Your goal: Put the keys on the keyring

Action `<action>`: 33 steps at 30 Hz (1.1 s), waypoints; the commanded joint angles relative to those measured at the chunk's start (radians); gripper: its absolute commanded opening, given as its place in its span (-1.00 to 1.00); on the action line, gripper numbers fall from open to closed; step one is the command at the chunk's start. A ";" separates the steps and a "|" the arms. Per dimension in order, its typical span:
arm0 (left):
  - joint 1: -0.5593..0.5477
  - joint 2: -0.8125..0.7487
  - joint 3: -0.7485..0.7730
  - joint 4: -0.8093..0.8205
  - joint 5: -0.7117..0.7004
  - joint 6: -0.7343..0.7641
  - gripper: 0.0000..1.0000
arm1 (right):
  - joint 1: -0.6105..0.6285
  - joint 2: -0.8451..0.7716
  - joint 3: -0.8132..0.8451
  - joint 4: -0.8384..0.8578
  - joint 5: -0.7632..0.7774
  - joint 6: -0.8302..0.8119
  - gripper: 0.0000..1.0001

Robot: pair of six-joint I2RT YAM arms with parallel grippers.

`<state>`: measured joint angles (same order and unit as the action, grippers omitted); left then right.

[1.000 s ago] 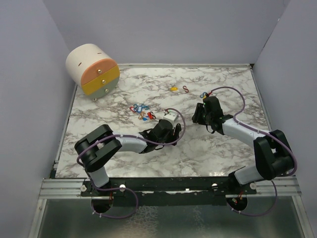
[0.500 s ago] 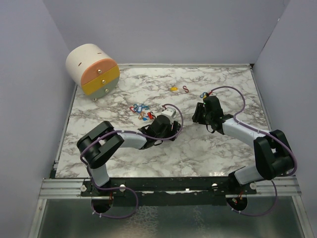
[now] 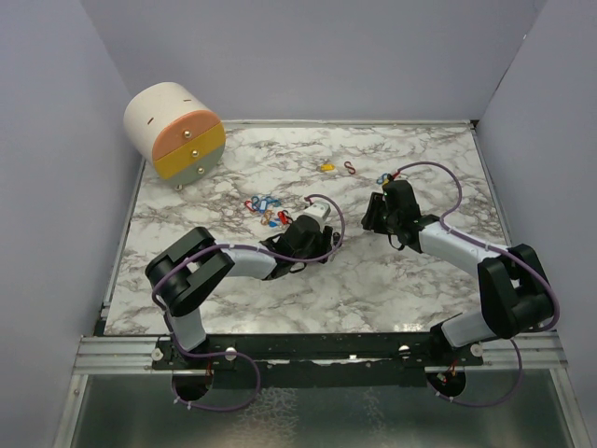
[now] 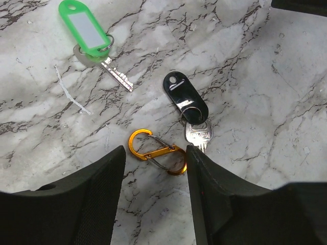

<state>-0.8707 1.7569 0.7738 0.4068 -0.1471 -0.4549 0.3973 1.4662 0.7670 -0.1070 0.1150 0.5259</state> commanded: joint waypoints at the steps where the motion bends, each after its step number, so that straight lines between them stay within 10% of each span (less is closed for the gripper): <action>1: -0.001 0.008 -0.013 -0.020 -0.033 0.000 0.04 | -0.005 -0.010 0.019 0.012 0.009 -0.011 -0.10; 19: 0.008 -0.213 -0.133 -0.037 -0.100 -0.009 0.21 | 0.014 0.053 -0.033 0.174 -0.387 -0.194 -0.30; 33: 0.007 -0.304 -0.199 -0.032 -0.112 -0.022 0.29 | 0.105 0.165 0.003 0.201 -0.393 -0.213 -0.36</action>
<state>-0.8650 1.5085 0.5926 0.3721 -0.2260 -0.4690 0.4866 1.6024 0.7444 0.0544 -0.2569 0.3328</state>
